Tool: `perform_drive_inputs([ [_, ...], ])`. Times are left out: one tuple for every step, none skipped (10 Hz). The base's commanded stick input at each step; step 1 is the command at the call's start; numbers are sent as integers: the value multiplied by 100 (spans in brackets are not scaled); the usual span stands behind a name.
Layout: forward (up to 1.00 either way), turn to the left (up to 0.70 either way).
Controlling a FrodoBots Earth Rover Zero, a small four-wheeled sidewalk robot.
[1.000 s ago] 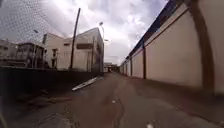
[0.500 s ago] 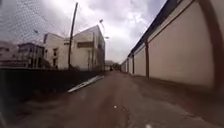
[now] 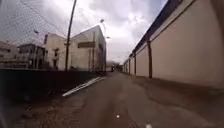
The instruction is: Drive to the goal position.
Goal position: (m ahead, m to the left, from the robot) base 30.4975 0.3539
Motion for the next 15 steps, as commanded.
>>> perform_drive_inputs([
  [70, -17],
  [70, -28],
  [70, -28],
  [70, 0],
  [70, 0],
  [70, 0],
  [70, -28],
  [70, -28],
  [70, -23],
  [70, -9],
  [70, -2],
  [70, -6],
  [70, -28],
  [70, -27],
  [70, -16],
])
